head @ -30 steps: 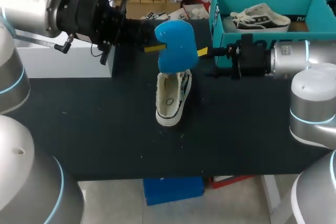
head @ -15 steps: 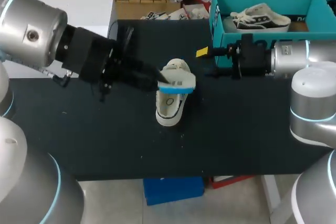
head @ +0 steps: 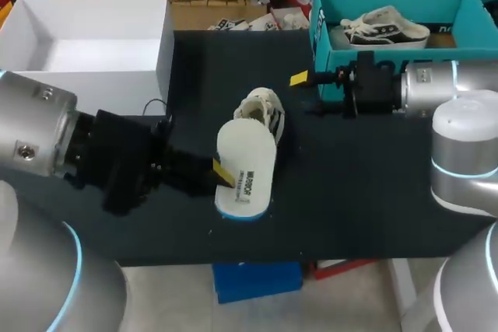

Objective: Take the shoe out of the shoebox, open the shoe tongue, remove and reinsert the insole, then place the shoe into the shoebox

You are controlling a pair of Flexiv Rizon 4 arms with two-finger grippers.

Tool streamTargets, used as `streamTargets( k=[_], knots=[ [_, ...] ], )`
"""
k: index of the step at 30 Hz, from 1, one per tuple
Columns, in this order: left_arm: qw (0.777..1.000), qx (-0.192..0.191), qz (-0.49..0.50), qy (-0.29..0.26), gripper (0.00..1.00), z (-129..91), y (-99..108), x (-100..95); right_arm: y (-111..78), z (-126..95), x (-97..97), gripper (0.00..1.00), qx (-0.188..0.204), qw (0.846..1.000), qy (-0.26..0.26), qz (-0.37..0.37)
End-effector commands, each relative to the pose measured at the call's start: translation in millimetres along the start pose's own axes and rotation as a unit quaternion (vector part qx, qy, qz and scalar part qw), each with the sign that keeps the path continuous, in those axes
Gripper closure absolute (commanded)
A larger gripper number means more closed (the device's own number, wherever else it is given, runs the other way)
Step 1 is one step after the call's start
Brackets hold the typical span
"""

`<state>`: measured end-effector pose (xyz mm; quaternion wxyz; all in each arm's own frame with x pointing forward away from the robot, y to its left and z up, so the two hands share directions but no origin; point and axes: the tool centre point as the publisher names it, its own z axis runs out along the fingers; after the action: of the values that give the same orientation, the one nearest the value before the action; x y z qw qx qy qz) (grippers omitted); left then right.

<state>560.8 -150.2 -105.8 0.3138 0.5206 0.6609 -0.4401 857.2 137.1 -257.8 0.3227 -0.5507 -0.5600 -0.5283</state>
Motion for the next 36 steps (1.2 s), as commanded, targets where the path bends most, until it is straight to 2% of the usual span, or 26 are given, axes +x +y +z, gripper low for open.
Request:
streamTargets(
  k=[1, 4, 8, 12, 16, 22, 34, 36],
  knots=[
    [0.995, -0.055, 0.001, -0.085, 1.00, -7.0, -12.4, 32.3, -0.9, 1.6, -0.8, 0.00, -0.002, 1.000, 0.000, 0.000],
    [0.995, -0.055, 0.001, -0.085, 1.00, -7.0, -12.4, 32.3, -0.9, 1.6, -0.8, 0.00, -0.002, 1.000, 0.000, 0.000],
    [0.994, -0.068, 0.054, -0.069, 1.00, 6.9, -1.1, 53.7, -0.9, 1.6, -0.8, 0.00, -0.002, 1.000, 0.000, 0.000],
    [0.987, -0.086, 0.090, -0.106, 1.00, 12.4, 10.5, 67.4, -0.9, 1.6, -0.8, 0.00, -0.002, 1.000, 0.000, 0.000],
    [0.983, -0.085, 0.095, -0.131, 1.00, 19.4, 22.7, 79.5, -0.9, 1.6, -0.8, 0.00, -0.002, 1.000, 0.000, 0.000],
    [0.980, -0.073, 0.107, -0.149, 1.00, 32.0, 38.7, 87.5, -0.9, 1.6, -0.8, 0.00, -0.002, 1.000, 0.000, 0.000],
    [0.980, -0.070, 0.114, -0.147, 1.00, 49.5, 87.2, 96.8, -0.9, 1.6, -0.8, 0.00, -0.002, 1.000, 0.000, 0.000],
    [0.980, -0.070, 0.114, -0.147, 1.00, 49.5, 87.2, 96.8, -0.9, 1.6, -0.8, 0.00, -0.002, 1.000, 0.000, 0.000]
  ],
)
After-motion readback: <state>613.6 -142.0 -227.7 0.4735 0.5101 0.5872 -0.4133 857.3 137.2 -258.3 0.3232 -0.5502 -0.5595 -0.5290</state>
